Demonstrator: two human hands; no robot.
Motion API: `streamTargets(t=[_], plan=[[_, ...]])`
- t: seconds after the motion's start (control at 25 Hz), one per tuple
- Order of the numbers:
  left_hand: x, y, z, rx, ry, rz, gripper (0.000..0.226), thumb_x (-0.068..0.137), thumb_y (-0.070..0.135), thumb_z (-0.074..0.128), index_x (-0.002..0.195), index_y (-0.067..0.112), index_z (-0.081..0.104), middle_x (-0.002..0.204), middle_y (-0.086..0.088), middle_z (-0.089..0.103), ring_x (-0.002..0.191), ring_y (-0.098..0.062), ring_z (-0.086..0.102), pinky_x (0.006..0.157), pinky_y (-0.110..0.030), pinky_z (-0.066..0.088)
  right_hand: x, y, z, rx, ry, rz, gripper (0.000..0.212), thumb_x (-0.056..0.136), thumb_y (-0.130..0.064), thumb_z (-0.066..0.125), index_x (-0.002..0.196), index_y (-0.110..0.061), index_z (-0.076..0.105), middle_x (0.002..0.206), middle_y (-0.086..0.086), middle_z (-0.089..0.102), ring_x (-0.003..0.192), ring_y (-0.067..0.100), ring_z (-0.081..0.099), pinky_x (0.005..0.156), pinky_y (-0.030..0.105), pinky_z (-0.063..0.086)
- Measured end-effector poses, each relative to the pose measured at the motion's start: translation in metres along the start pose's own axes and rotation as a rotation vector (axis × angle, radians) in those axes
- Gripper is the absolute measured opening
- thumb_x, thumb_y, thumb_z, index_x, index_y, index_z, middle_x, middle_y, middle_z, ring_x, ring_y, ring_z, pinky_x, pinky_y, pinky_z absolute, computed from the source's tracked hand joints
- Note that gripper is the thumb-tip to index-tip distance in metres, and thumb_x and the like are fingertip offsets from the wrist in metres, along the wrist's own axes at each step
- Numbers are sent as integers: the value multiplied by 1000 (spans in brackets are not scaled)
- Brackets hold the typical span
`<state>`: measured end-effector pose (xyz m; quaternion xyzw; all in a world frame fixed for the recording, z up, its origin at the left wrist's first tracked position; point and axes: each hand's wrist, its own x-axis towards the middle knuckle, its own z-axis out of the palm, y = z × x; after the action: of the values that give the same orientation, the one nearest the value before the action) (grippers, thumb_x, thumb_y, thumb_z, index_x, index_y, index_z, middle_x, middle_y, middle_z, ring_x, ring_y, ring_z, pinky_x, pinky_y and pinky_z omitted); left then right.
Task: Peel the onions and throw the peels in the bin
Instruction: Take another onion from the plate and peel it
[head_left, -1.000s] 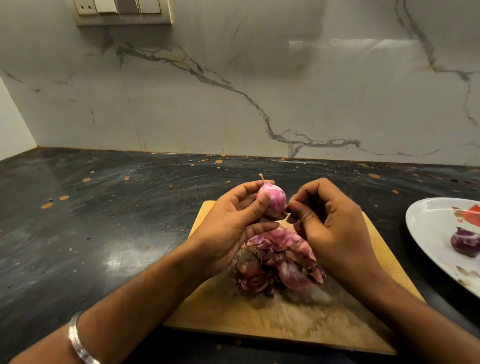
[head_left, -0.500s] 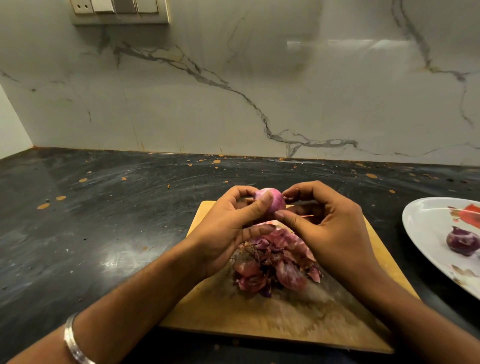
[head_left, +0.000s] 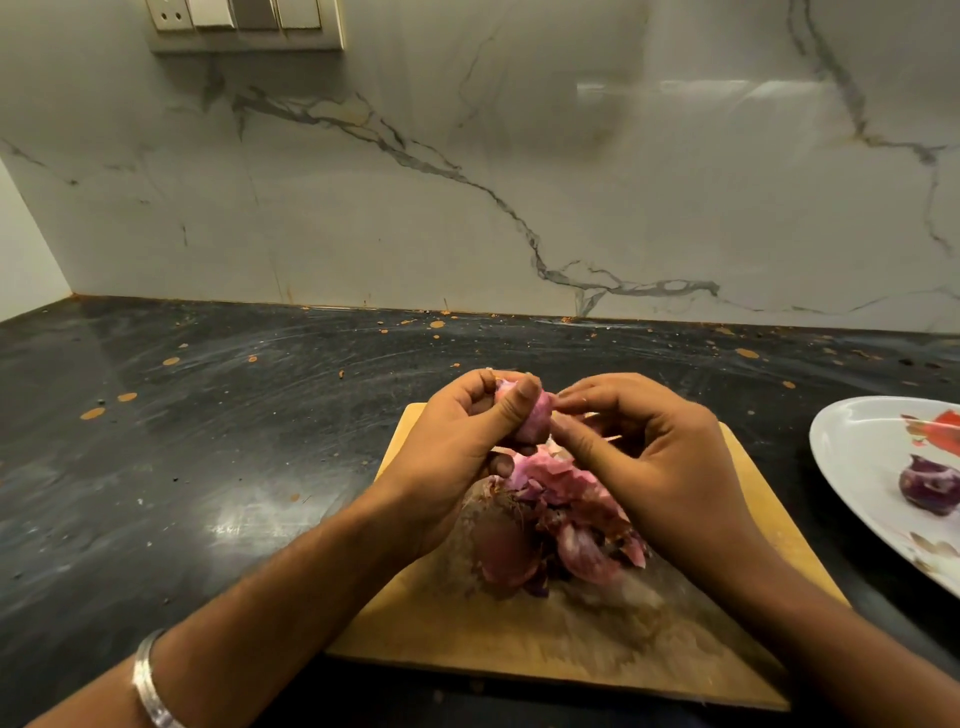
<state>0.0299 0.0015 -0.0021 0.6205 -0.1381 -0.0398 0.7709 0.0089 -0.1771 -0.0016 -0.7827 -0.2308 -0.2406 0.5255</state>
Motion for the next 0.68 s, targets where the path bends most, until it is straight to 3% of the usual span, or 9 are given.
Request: streamTargets(t=[0.08, 0.2, 0.28, 0.4, 0.52, 0.68], plan=[[2, 1, 0, 23, 49, -1, 59, 74, 56, 65, 113, 11, 64, 98, -3, 74, 64, -6, 55, 50, -18, 42, 1, 3, -5, 50, 42, 60, 5, 88, -19, 72, 92, -18, 75, 78, -2, 74, 72, 13, 73, 64, 36, 61], [3, 2, -2, 28, 85, -68, 52, 84, 61, 52, 112, 22, 71, 96, -4, 68, 72, -9, 48, 63, -26, 42, 0, 5, -8, 52, -10, 87, 14, 86, -18, 75, 100, -24, 73, 81, -4, 75, 68, 14, 74, 63, 34, 62], [3, 3, -2, -4, 57, -109, 44, 101, 50, 40, 116, 22, 71, 96, -4, 65, 73, -9, 50, 70, -29, 43, -1, 3, -5, 18, -39, 70, 23, 83, -25, 78, 105, -28, 73, 92, -9, 74, 71, 13, 74, 64, 33, 62], [2, 3, 1, -61, -49, -121, 38, 106, 19, 33, 125, 16, 66, 96, -3, 71, 71, -4, 59, 66, -23, 49, 0, 2, -3, 61, -23, 82, 36, 77, -33, 80, 112, -30, 71, 99, -7, 73, 73, 12, 74, 64, 30, 62], [1, 1, 3, -83, -122, -137, 31, 104, 17, 43, 129, 12, 62, 106, -14, 65, 82, -16, 53, 73, -27, 51, 3, 8, -5, 101, 3, 134, 30, 79, -27, 80, 108, -24, 74, 95, -3, 76, 72, 13, 75, 64, 31, 61], [2, 0, 0, -101, -141, -105, 38, 90, 22, 60, 125, 9, 63, 96, -10, 69, 78, -11, 58, 73, -26, 58, 3, 11, -6, 178, 28, 156, 23, 80, -24, 77, 102, -20, 75, 89, -3, 78, 77, 15, 76, 66, 28, 60]])
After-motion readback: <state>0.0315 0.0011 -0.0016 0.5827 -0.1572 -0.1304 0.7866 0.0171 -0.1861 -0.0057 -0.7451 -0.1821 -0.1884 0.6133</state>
